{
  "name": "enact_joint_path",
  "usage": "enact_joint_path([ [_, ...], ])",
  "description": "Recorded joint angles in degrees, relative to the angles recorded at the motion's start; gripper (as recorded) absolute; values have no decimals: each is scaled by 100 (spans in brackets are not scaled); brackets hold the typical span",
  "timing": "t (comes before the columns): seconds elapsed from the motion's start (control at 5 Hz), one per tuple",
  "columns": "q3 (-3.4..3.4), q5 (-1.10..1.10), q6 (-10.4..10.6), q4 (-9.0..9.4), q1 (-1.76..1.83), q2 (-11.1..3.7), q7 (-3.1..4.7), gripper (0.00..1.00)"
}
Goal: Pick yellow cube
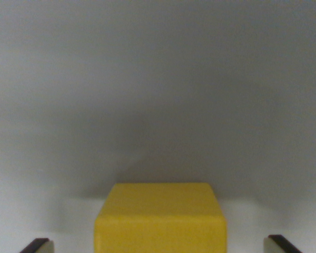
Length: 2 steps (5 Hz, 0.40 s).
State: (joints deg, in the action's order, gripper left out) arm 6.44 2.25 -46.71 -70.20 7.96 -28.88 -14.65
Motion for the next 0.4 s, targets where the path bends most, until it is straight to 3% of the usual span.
enact_joint_path([
  [0.4, 5, 5, 43, 20, 8, -27, -12, 0],
])
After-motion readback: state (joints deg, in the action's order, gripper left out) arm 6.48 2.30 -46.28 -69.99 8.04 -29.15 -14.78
